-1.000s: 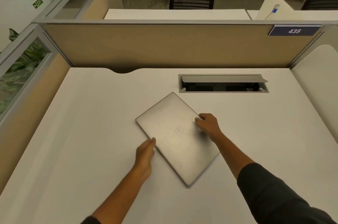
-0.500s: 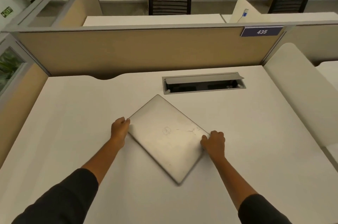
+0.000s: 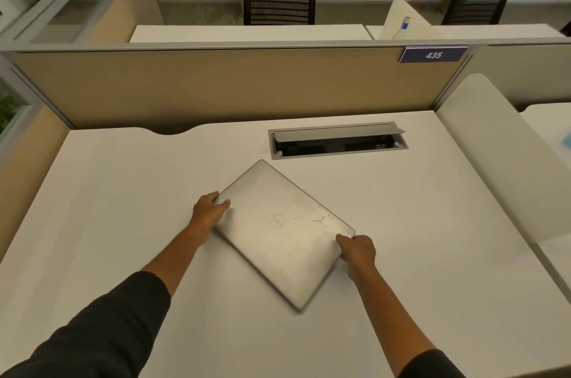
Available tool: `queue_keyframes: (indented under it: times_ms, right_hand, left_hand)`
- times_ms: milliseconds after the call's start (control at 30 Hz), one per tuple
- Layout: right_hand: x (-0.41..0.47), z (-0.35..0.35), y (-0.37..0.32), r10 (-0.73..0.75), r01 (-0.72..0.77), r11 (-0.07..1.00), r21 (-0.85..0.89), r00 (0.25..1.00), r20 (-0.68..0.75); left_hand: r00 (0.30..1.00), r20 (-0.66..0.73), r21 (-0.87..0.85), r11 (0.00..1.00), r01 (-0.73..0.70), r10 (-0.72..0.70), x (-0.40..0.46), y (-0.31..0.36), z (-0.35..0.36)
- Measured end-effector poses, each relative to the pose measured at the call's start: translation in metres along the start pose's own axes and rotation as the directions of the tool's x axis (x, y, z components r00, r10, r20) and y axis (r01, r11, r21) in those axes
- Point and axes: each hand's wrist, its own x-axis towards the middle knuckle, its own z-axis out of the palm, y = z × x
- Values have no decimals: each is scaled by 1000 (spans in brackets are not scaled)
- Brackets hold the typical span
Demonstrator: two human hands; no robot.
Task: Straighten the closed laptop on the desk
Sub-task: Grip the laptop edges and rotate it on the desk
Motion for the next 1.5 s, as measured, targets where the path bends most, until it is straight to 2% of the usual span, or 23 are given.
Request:
queue_keyframes:
  times_ms: [67, 167, 333, 667, 1000, 1267, 1333, 1500]
  right_hand:
    - [3, -3, -1, 32, -34, 995, 89, 999, 14]
    - [4, -4, -2, 41, -42, 991, 125, 999, 10]
    - [5, -3, -14, 4, -3, 996, 87, 1000, -18]
    - [24, 3, -53, -112, 113, 993, -37, 994, 14]
    - [39, 12, -89, -188, 204, 968, -148, 975, 116]
    - [47, 11, -93, -260, 289, 938, -191, 952, 162]
    - [47, 8, -87, -280, 306, 934, -184, 948, 151]
    - [36, -2, -52, -262, 283, 936, -210, 957, 121]
  left_hand:
    - [1000, 0, -9, 1000, -8, 8, 3, -2, -1]
    - [1000, -2, -32, 999, -3, 3, 6, -6, -3]
    - [999, -27, -84, 996, 24, -26, 6, -9, -3]
    - [987, -90, -262, 959, 107, -135, -18, -40, -5]
    - [971, -121, -351, 924, 151, -204, -65, -70, 8]
    - [964, -144, -315, 934, 169, -223, -78, -73, 21]
    - [957, -150, -295, 935, 197, -249, -75, -68, 23]
    - [971, -125, -249, 954, 170, -206, -62, -51, 21]
